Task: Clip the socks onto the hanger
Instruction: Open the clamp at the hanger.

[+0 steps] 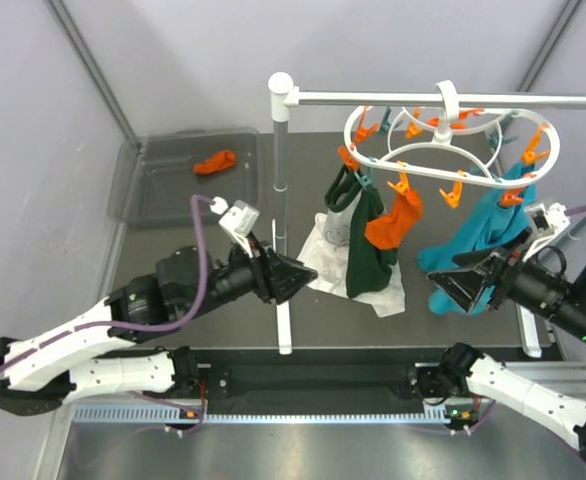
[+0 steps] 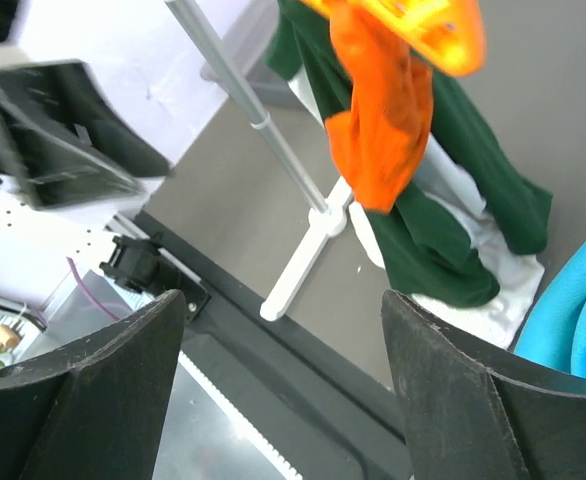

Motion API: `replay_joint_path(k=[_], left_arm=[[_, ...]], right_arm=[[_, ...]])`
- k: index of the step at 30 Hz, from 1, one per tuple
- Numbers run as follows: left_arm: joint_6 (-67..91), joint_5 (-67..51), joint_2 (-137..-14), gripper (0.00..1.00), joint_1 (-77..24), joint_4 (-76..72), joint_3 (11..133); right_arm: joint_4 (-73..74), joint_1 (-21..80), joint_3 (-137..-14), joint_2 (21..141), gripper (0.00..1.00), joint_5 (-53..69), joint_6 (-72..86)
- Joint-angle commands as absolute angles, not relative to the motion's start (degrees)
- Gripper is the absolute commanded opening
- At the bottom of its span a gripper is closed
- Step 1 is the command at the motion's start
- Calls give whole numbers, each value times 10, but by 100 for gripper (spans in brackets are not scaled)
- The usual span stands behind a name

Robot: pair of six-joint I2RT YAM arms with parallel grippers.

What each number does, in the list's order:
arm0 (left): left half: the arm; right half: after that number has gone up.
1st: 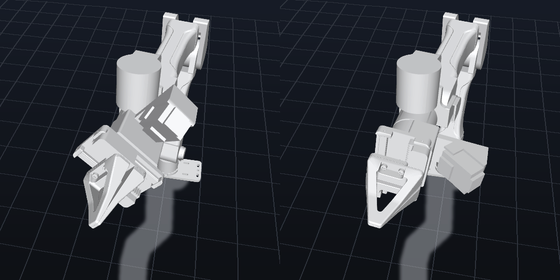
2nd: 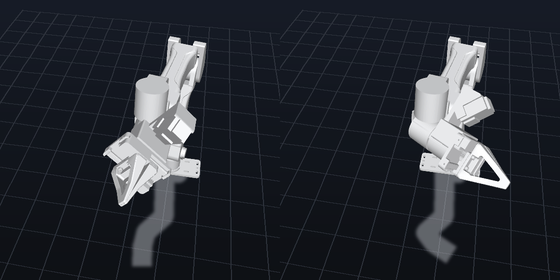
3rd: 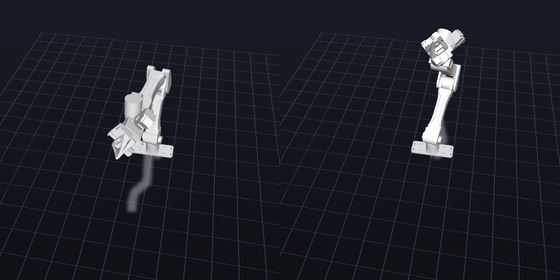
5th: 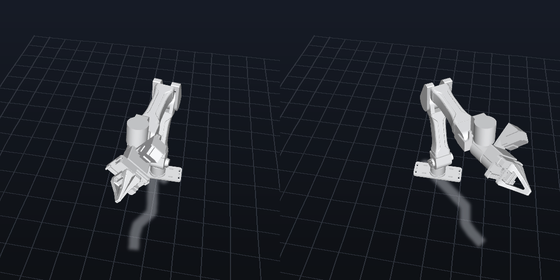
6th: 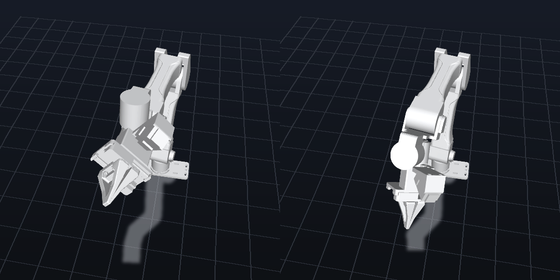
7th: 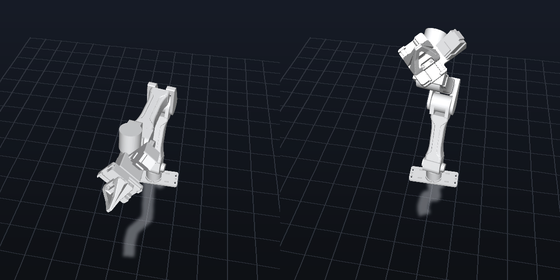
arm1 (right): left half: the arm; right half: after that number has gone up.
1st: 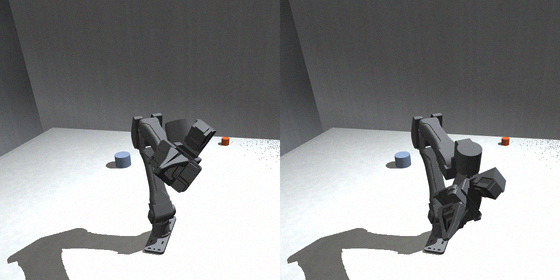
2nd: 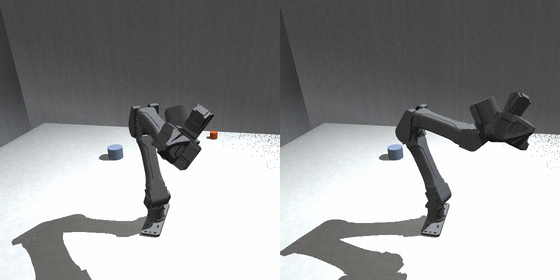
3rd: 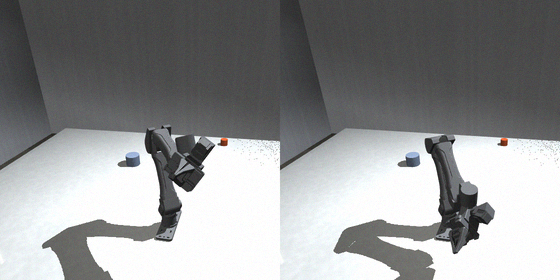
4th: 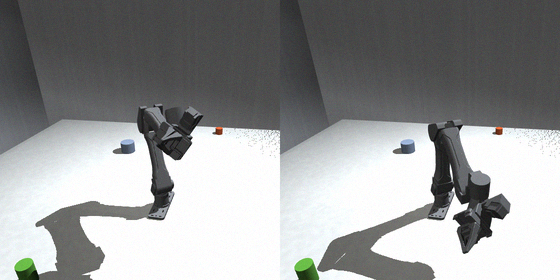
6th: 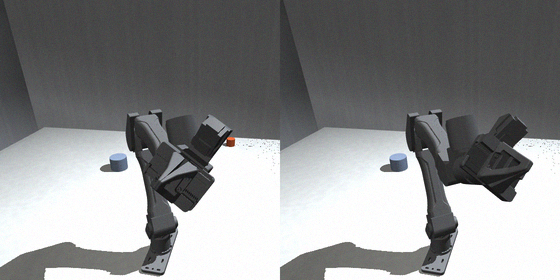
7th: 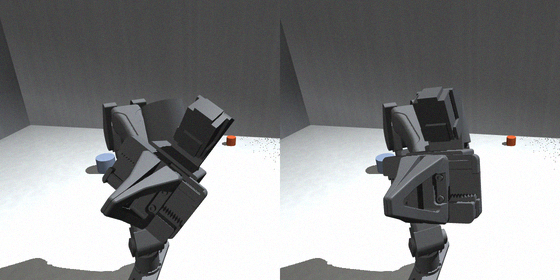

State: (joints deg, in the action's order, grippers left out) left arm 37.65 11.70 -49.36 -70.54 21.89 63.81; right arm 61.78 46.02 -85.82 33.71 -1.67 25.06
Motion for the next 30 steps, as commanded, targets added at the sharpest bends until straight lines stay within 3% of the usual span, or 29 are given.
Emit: replay_joint_path(k=[1, 8, 17, 20, 26, 30], left_arm=[[374, 133, -466, 52, -705, 248, 657], [331, 149, -492, 53, -706, 214, 649], [228, 47, -548, 47, -706, 5, 648], [207, 7, -542, 46, -706, -100, 616], [175, -93, -611, 46, -706, -173, 640], [135, -104, -656, 51, -717, -256, 649]], right_arm=[[585, 466, -837, 340, 77, -23, 273], [581, 467, -827, 360, 77, -29, 257], [538, 466, -842, 334, 75, -34, 220], [526, 466, -862, 327, 72, -33, 212], [512, 466, -920, 304, 63, -68, 177], [485, 467, -919, 292, 57, -96, 168]])
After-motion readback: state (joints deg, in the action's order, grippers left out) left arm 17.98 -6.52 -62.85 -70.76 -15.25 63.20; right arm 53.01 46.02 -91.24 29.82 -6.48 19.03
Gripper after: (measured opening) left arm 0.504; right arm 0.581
